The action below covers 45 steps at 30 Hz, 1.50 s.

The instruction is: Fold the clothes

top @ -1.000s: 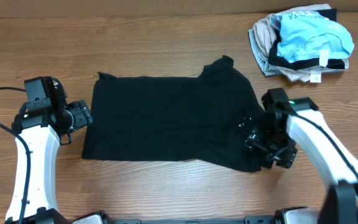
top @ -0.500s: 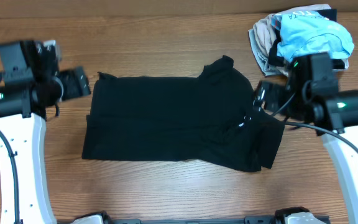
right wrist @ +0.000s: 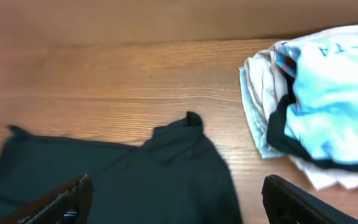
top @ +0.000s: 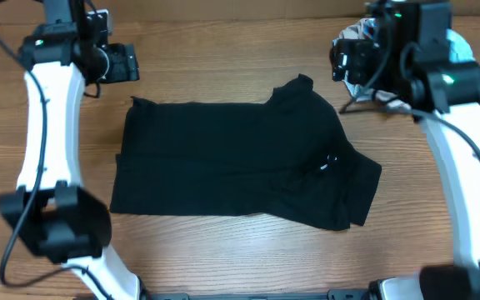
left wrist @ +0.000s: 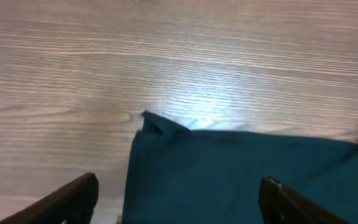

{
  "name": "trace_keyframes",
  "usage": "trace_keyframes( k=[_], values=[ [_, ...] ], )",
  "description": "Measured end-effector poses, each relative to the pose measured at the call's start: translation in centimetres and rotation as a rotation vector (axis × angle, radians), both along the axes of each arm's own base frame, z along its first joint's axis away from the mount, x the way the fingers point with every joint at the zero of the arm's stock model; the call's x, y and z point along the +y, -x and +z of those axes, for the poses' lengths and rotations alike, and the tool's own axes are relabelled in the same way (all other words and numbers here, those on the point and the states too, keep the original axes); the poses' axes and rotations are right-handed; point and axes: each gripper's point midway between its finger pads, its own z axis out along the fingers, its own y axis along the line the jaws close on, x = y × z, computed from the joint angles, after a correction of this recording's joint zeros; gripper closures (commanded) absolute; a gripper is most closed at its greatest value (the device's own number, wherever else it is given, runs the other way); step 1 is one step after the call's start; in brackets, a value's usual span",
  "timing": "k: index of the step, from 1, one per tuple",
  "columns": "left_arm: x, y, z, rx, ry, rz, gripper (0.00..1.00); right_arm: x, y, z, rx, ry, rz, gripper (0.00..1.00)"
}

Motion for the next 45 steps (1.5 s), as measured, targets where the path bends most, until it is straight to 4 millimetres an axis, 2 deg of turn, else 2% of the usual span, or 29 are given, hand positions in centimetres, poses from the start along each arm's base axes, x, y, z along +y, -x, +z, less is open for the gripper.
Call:
trace_keyframes(
  k=[3, 5, 8, 11, 16, 20, 28, 32, 38, 45],
  values=[
    [0.2, -1.0, -2.9, 0.046, 0.005, 0.015, 0.30, 0.0, -1.7, -3.1, 0.049, 0.040, 0.014, 0.13],
    [0.2, -1.3, -4.6, 0.079, 0.014, 0.038, 0.38, 0.0, -2.4, -4.9, 0.086, 0.053, 0.019, 0.14],
    [0.4, -1.6, -7.3, 0.134, 0.031, 0.085, 0.45, 0.0, -3.0, -7.3, 0.136, 0.070, 0.024, 0.14],
    [0.5, -1.9, -10.0, 0.183, 0.053, 0.136, 0.46, 0.0, -3.3, -9.1, 0.176, 0.082, 0.029, 0.14],
    [0.2, -2.4, -13.4, 0.230, 0.080, 0.198, 0.48, 0.1, -3.6, -10.5, 0.205, 0.088, 0.033, 0.14],
    [-0.4, -2.6, -15.4, 0.262, 0.094, 0.225, 0.46, 0.1, -3.7, -10.7, 0.208, 0.088, 0.034, 0.14],
    [-1.1, -2.6, -17.7, 0.298, 0.113, 0.270, 0.47, 0.1, -3.9, -10.7, 0.200, 0.087, 0.034, 0.14],
    [-0.8, -2.4, -17.8, 0.303, 0.094, 0.283, 0.46, 0.3, -4.1, -11.4, 0.214, 0.083, 0.038, 0.14],
    [-0.3, -2.4, -17.8, 0.302, 0.068, 0.294, 0.49, 0.8, -4.9, -13.6, 0.243, 0.068, 0.054, 0.14],
    [-0.1, -2.6, -17.9, 0.292, 0.060, 0.298, 0.55, 1.1, -5.6, -13.6, 0.218, 0.058, 0.059, 0.15]
  ],
)
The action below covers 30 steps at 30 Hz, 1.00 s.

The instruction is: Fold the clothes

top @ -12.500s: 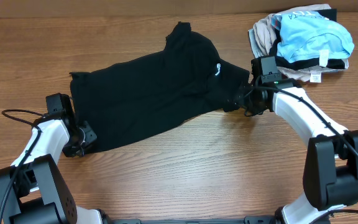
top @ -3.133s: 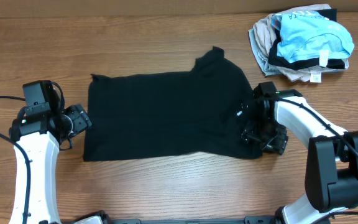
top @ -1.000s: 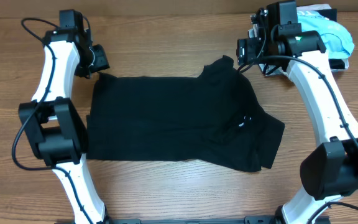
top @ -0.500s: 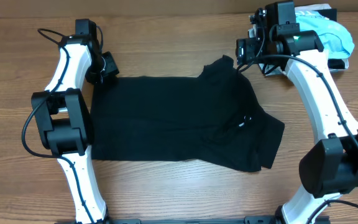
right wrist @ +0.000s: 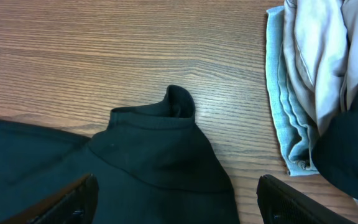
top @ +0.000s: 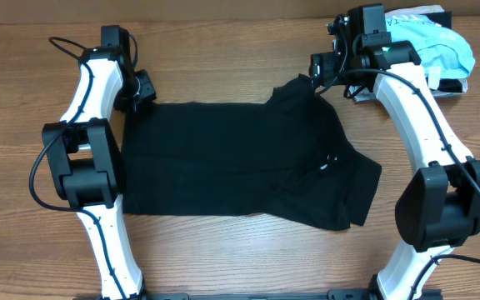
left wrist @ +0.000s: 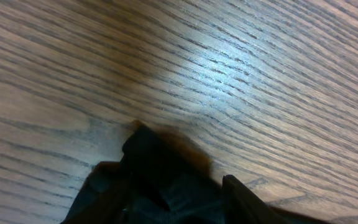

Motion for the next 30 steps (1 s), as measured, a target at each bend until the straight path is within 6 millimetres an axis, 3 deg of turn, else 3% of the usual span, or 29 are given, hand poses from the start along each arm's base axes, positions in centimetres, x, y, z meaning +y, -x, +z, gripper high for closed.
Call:
trace_keyframes(
  k=[3, 8, 20, 30],
  values=[
    [-0.2, 0.0, -0.5, 0.008, 0.001, -0.003, 0.65, 0.2, -0.2, 0.0, -0.005, -0.010, 0.005, 0.15],
    [-0.5, -0.1, -1.0, 0.013, -0.010, -0.014, 0.96, 0.7, -0.9, -1.4, 0.007, -0.036, 0.001, 0.18],
    [-1.6, 0.3, -1.1, 0.033, -0.014, -0.043, 0.96, 1.8, -3.5, -4.6, 0.001, -0.115, -0.053, 0.28],
    [-1.6, 2.0, -0.6, 0.112, -0.012, -0.057, 0.96, 2.6, -3.9, -7.4, 0.047, -0.153, -0.088, 0.30]
  ],
)
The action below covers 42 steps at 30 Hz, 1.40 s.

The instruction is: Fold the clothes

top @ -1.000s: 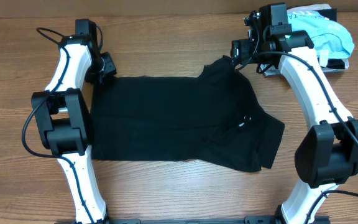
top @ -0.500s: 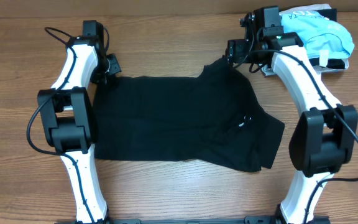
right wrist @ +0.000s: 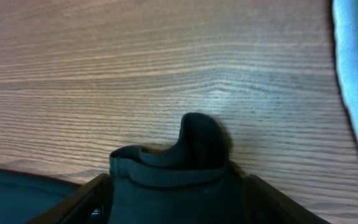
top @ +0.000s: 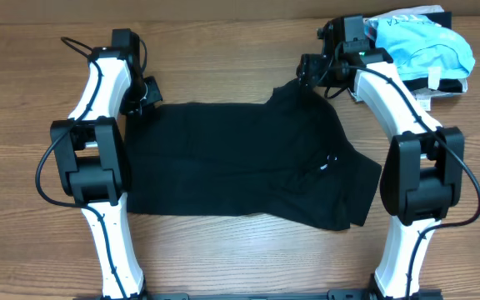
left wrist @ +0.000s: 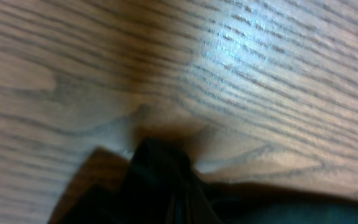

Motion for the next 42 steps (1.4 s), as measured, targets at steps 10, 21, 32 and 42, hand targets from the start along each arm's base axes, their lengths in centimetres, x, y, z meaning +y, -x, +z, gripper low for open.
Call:
trace_keyframes(
  k=[10, 21, 32, 42],
  values=[
    [0.3, -1.2, 3.7, -0.031, -0.006, -0.028, 0.96, 1.1, 0.0, -2.2, 0.032, -0.005, 0.008, 0.31],
    [0.3, -0.9, 4.1, -0.020, -0.010, -0.054, 0.96, 2.3, 0.0, -2.9, 0.030, -0.003, 0.028, 0.43],
    [0.4, -0.9, 4.1, -0.018, -0.018, -0.057, 0.96, 1.0, 0.1, -6.3, 0.076, 0.069, -0.006, 0.39],
    [0.7, -0.8, 4.1, -0.015, -0.039, -0.074, 0.96, 0.6, -0.3, -6.3, 0.063, 0.077, -0.041, 0.76]
  ],
)
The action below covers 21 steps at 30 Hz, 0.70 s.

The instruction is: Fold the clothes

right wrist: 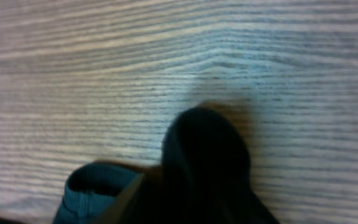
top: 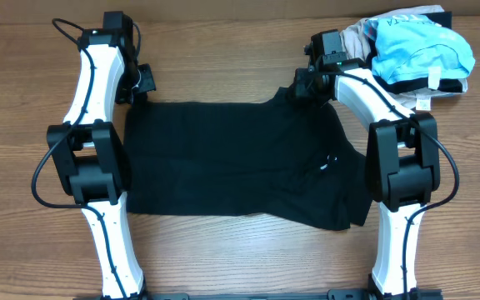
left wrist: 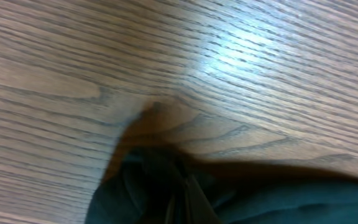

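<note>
A black garment (top: pixel 232 158) lies spread flat across the middle of the wooden table (top: pixel 223 50). My left gripper (top: pixel 137 86) is at its far left corner and is shut on the dark cloth (left wrist: pixel 143 183); the left gripper (left wrist: pixel 182 202) holds a pinched fold slightly off the wood. My right gripper (top: pixel 301 86) is at the far right corner. In the right wrist view the right gripper (right wrist: pixel 194 199) is shut on the bulging black corner (right wrist: pixel 207 146), and a ribbed hem (right wrist: pixel 89 186) shows beside it.
A pile of light blue, white and black clothes (top: pixel 415 46) sits at the back right, close behind the right arm. A small pale tag or button (top: pixel 330 161) shows on the right part of the garment. Bare wood surrounds the garment.
My right gripper's jaws stood open around the far right corner and are now shut on it. The left gripper stays shut on the far left corner, which now casts a shadow on the wood.
Both grippers were open and high above the garment's far corners. Then both were down near those corners, still open. Then the left was shut on its corner while the right straddled its corner. Now both hold cloth.
</note>
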{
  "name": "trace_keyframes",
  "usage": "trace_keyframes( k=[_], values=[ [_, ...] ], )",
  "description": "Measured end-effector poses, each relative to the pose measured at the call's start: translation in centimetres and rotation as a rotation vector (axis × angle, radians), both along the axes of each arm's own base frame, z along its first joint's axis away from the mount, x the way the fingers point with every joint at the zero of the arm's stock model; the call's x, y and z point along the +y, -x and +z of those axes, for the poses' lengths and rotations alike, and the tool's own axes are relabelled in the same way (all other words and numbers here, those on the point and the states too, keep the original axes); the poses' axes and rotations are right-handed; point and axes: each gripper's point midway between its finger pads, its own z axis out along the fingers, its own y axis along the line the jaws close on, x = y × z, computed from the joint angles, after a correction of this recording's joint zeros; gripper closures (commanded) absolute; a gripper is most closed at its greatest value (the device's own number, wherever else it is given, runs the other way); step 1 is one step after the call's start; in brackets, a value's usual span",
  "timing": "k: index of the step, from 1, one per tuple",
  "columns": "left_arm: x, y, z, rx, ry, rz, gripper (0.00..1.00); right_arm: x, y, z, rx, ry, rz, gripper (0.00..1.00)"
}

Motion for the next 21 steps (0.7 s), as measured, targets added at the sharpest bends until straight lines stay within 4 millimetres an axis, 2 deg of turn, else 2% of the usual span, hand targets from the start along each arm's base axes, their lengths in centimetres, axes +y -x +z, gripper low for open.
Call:
trace_keyframes(
  k=[2, 6, 9, 12, 17, 20, 21],
  values=[
    [0.2, 0.1, 0.0, 0.003, -0.013, -0.002, 0.96, -0.1, 0.0, 0.0, 0.002, 0.006, -0.006, 0.80],
    [0.5, 0.2, 0.0, 0.010, -0.030, -0.014, 0.96, -0.4, 0.6, 0.4, 0.020, 0.016, -0.012, 0.80],
    [0.8, 0.5, 0.0, 0.022, -0.034, -0.020, 0.96, -0.6, 1.2, 1.8, 0.028, 0.020, -0.014, 0.80],
    [1.1, 1.3, -0.1, 0.051, -0.033, -0.016, 0.96, -0.9, 2.5, 4.1, 0.041, 0.023, -0.022, 0.81],
    [2.2, 3.1, -0.2, 0.122, -0.027, 0.008, 0.96, -1.7, 6.2, 7.8, 0.117, 0.031, -0.046, 0.88],
    [2.5, 4.2, -0.2, 0.165, -0.024, 0.015, 0.96, -2.2, 9.4, 8.7, 0.215, 0.043, -0.067, 0.96],
    [2.6, 4.6, -0.1, 0.182, -0.022, 0.018, 0.96, -2.4, 10.3, 8.8, 0.248, 0.046, -0.076, 0.96]
  ],
)
